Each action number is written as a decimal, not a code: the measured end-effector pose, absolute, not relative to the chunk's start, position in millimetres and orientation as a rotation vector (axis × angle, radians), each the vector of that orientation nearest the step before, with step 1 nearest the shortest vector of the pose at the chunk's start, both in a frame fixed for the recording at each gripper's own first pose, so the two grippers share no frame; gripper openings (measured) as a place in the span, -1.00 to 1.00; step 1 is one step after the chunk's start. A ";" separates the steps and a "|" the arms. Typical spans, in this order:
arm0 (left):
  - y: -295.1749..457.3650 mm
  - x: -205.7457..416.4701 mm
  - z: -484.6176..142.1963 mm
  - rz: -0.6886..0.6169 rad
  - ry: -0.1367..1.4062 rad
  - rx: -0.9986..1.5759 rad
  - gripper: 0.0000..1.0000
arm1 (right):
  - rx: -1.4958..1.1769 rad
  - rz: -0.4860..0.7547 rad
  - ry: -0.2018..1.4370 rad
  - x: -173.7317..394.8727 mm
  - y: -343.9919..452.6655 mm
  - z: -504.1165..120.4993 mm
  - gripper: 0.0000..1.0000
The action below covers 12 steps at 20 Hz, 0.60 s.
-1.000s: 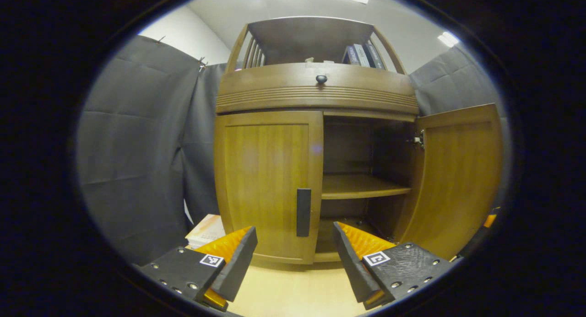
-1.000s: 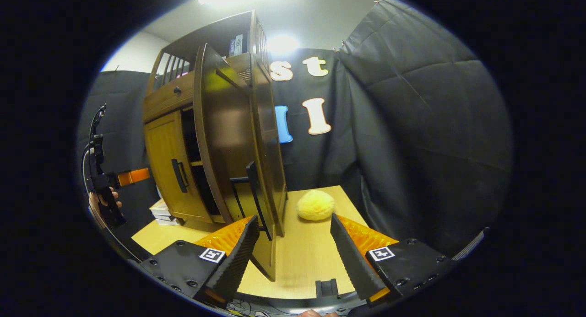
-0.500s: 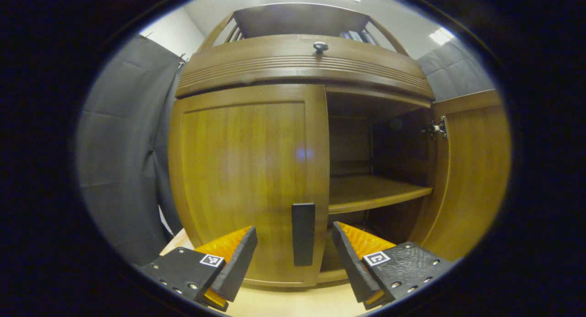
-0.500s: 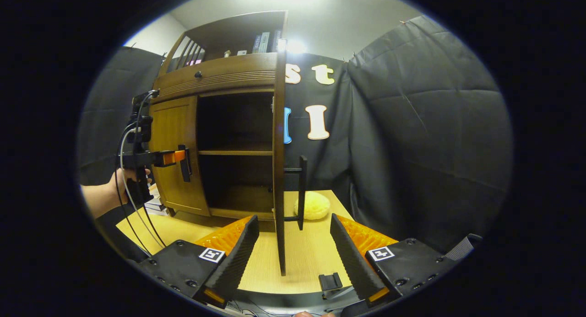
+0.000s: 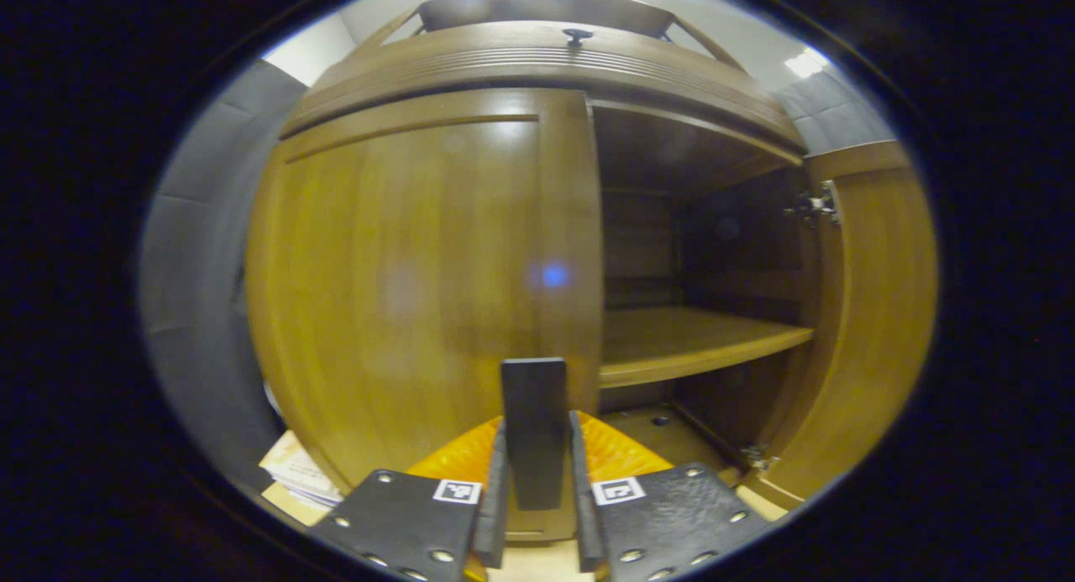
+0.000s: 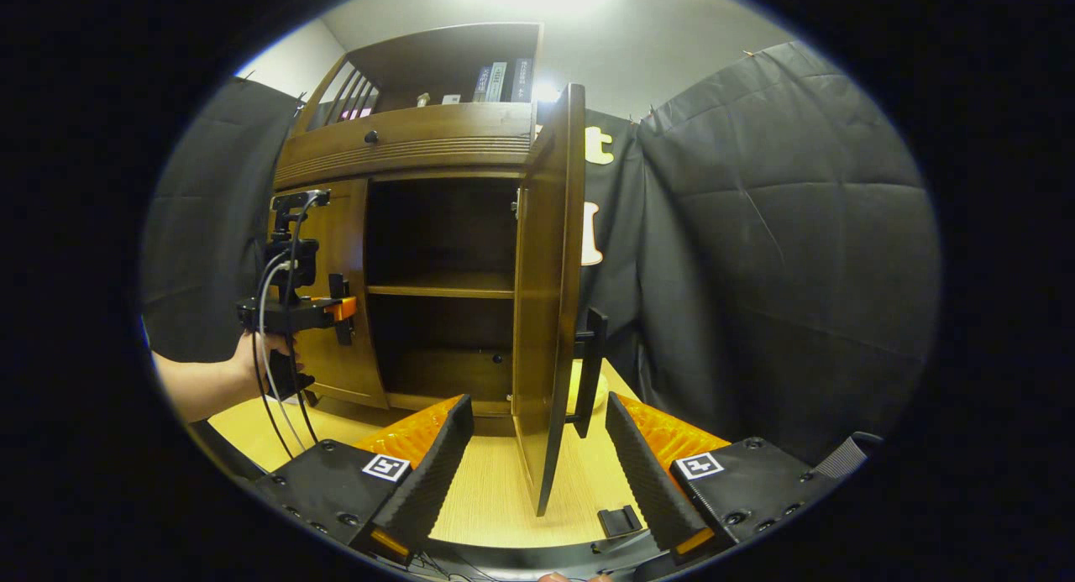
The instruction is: Open the right door of the double-door shoe cabinet with the right hand, and open the left door with the left hand.
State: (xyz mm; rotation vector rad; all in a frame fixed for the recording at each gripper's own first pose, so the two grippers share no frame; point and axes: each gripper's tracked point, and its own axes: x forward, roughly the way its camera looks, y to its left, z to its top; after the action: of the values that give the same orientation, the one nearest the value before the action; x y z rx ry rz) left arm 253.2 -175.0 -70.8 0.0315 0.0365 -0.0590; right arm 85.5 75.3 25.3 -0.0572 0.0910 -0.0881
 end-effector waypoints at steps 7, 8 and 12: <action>-172.3 249.5 -75.8 -0.059 0.026 0.012 -0.78 | -0.043 -0.094 0.089 86.7 82.1 22.1 0.90; -173.2 249.0 -75.9 -0.069 0.026 0.000 -0.84 | -0.041 -0.091 0.087 88.2 83.8 22.3 0.89; -172.3 234.5 -75.2 -0.089 0.026 0.017 -0.84 | -0.038 -0.067 0.072 97.3 94.3 24.2 0.90</action>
State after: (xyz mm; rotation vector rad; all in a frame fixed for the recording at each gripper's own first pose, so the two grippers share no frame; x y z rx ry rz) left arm 234.5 -172.3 -75.2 0.0165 0.0259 -0.0890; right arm 97.3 94.3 24.2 -0.0375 0.0724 -0.0670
